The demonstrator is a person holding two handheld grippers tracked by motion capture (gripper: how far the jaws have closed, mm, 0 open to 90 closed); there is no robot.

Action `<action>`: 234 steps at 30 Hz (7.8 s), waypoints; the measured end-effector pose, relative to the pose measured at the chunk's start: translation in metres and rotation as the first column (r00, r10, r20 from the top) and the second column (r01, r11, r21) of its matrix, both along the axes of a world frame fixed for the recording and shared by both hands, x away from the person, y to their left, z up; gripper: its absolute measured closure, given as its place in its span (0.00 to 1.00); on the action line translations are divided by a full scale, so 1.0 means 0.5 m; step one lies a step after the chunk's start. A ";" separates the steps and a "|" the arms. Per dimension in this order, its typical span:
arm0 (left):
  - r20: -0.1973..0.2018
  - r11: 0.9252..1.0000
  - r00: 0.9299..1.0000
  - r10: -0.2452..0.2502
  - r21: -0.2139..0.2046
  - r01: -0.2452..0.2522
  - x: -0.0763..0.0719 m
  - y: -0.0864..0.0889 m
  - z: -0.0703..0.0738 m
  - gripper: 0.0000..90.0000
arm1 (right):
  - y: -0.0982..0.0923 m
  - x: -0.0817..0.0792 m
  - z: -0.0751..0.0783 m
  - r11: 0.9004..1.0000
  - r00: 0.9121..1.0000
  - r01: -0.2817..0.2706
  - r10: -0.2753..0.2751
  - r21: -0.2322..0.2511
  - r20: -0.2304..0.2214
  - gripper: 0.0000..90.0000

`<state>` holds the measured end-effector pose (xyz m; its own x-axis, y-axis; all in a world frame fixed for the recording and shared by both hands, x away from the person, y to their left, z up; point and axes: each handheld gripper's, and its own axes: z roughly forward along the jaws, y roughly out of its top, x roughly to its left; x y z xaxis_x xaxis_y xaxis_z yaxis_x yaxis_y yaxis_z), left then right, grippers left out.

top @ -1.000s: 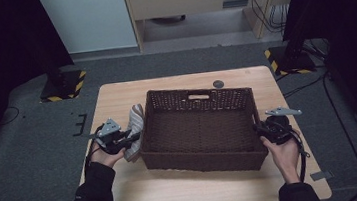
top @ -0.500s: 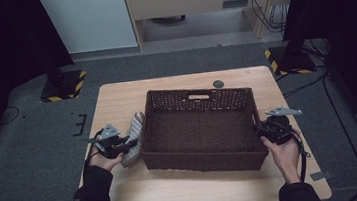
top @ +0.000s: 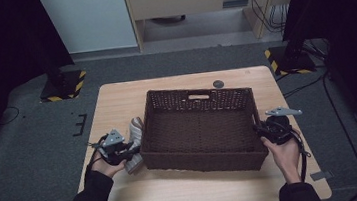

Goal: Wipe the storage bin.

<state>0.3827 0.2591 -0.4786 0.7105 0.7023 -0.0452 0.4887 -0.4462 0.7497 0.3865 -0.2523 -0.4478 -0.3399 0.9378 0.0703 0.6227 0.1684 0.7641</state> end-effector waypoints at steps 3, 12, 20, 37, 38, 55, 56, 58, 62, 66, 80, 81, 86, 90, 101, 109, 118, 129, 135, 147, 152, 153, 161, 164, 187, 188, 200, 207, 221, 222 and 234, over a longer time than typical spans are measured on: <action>-0.025 1.000 1.000 -0.001 0.012 0.001 -0.001 0.000 -0.015 0.79 | 0.000 0.000 0.000 1.000 1.000 0.001 -0.001 0.000 0.000 0.77; 0.089 0.989 0.995 0.040 -0.143 -0.027 -0.032 0.050 0.074 0.79 | 0.000 -0.001 0.000 1.000 1.000 0.002 -0.002 0.003 -0.004 0.77; 0.073 0.996 0.997 -0.013 -0.091 0.019 -0.045 0.018 0.056 0.79 | 0.000 -0.001 0.000 1.000 1.000 0.003 -0.003 0.005 -0.007 0.77; 0.095 0.990 0.995 0.011 -0.141 0.002 -0.079 0.055 0.083 0.79 | 0.001 -0.002 -0.001 1.000 1.000 0.004 -0.004 -0.001 -0.001 0.77; 0.105 0.991 0.994 0.001 -0.135 0.013 -0.085 0.053 0.088 0.79 | 0.001 -0.002 -0.001 1.000 1.000 0.004 -0.004 0.000 -0.001 0.77; 0.027 0.998 1.000 -0.004 -0.069 0.006 -0.097 0.037 0.036 0.79 | 0.000 -0.002 -0.002 1.000 1.000 0.005 -0.005 0.004 0.000 0.77; 0.044 0.996 0.999 0.002 -0.087 0.002 -0.101 0.043 0.047 0.79 | 0.000 -0.002 -0.002 1.000 1.000 0.004 -0.004 0.004 0.000 0.77; 0.073 0.994 0.997 0.008 -0.109 0.000 -0.110 0.048 0.068 0.79 | 0.000 -0.002 -0.002 1.000 1.000 0.005 -0.005 0.003 0.000 0.77; 0.109 0.995 0.994 0.012 -0.102 -0.001 -0.122 0.037 0.084 0.79 | 0.000 -0.002 -0.002 1.000 1.000 0.003 -0.003 0.003 -0.001 0.77; 0.086 0.997 0.996 0.019 -0.071 -0.013 -0.121 0.022 0.062 0.79 | 0.000 -0.003 -0.002 1.000 1.000 0.005 -0.005 0.005 -0.002 0.77; -0.033 0.998 0.998 0.051 0.043 -0.050 -0.115 -0.001 -0.012 0.79 | 0.000 -0.002 -0.002 1.000 1.000 0.002 -0.002 0.003 -0.001 0.77; -0.030 0.997 0.998 0.058 0.042 -0.057 -0.114 0.000 -0.008 0.79 | 0.000 -0.002 -0.002 1.000 1.000 0.001 -0.001 0.003 0.000 0.77; 0.015 0.992 0.992 0.126 -0.033 -0.126 -0.117 0.027 0.029 0.78 | 0.000 -0.002 -0.002 1.000 1.000 0.001 -0.001 0.002 0.000 0.77; 0.044 0.976 0.976 0.213 -0.054 -0.211 -0.115 0.054 0.057 0.78 | -0.001 -0.002 -0.002 1.000 1.000 0.000 0.000 0.002 0.000 0.77; -0.002 0.926 0.926 0.377 -0.033 -0.377 -0.083 0.100 0.040 0.77 | -0.001 0.003 0.002 1.000 1.000 -0.021 0.020 -0.010 -0.017 0.76; -0.003 0.890 0.891 0.454 0.042 -0.453 -0.067 0.111 0.017 0.77 | -0.004 0.002 0.000 1.000 1.000 -0.022 0.022 0.000 -0.007 0.76; -0.011 0.886 0.890 0.457 0.094 -0.454 -0.059 0.130 -0.011 0.74 | -0.003 0.001 -0.001 1.000 1.000 -0.013 0.013 0.013 -0.008 0.75; -0.017 0.895 0.897 0.442 0.078 -0.439 -0.056 0.129 -0.026 0.60 | -0.008 0.003 -0.003 1.000 1.000 -0.005 0.005 0.018 0.003 0.69; 0.009 0.901 0.901 0.433 0.042 -0.433 -0.066 0.129 -0.013 0.46 | -0.009 -0.001 0.001 1.000 1.000 0.007 -0.007 0.015 0.012 0.61; 0.076 0.908 0.904 0.420 -0.036 -0.418 -0.087 0.126 0.026 0.38 | -0.015 -0.021 0.025 1.000 0.997 -0.007 0.006 0.023 0.075 0.51; 0.109 0.912 0.906 0.410 -0.062 -0.405 -0.092 0.112 0.043 0.38 | -0.016 -0.036 0.034 0.999 0.995 -0.029 0.027 0.024 0.095 0.48; 0.109 0.912 0.906 0.409 -0.073 -0.403 -0.093 0.110 0.047 0.38 | -0.016 -0.039 0.036 0.999 0.995 -0.033 0.030 0.028 0.098 0.48; 0.123 0.915 0.914 0.387 -0.169 -0.365 -0.097 0.084 0.088 0.38 | -0.013 -0.067 0.039 0.997 0.993 -0.066 0.063 0.031 0.100 0.47; 0.127 0.921 0.919 0.373 -0.174 -0.349 -0.093 0.067 0.098 0.39 | -0.011 -0.076 0.035 0.997 0.992 -0.080 0.077 0.020 0.096 0.48; 0.062 0.968 0.976 0.209 -0.157 -0.197 -0.053 -0.059 0.064 0.59 | -0.010 -0.071 0.020 0.996 0.993 -0.083 0.084 -0.017 0.083 0.72; 0.058 0.971 0.980 0.192 -0.158 -0.181 -0.054 -0.062 0.062 0.61 | -0.009 -0.069 0.020 0.997 0.993 -0.078 0.080 -0.021 0.084 0.72; 0.044 0.970 0.979 0.197 -0.151 -0.189 -0.076 -0.075 0.064 0.63 | -0.009 -0.049 0.020 0.999 0.993 -0.048 0.050 -0.017 0.109 0.68; 0.023 0.969 0.980 0.198 -0.153 -0.192 -0.090 -0.081 0.067 0.62 | -0.013 -0.074 0.030 0.999 0.995 -0.048 0.048 -0.001 0.091 0.71; 0.053 0.968 0.978 0.202 -0.166 -0.191 -0.069 -0.077 0.076 0.56 | -0.022 -0.031 0.020 1.000 0.996 -0.005 0.006 -0.019 0.086 0.80; 0.044 0.967 0.980 0.194 -0.175 -0.184 -0.067 -0.079 0.071 0.56 | -0.021 -0.031 0.021 1.000 0.996 -0.005 0.007 -0.021 0.091 0.76; 0.043 0.972 0.984 0.176 -0.166 -0.166 -0.090 -0.095 0.071 0.58 | -0.029 -0.060 0.030 1.000 0.998 -0.008 0.010 -0.024 0.062 0.75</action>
<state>0.3379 0.2114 -0.4431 0.5853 0.8003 -0.1303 0.5013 -0.2309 0.8339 0.3565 -0.2668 -0.4328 -0.3515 0.9358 0.0263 0.5722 0.1926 0.7972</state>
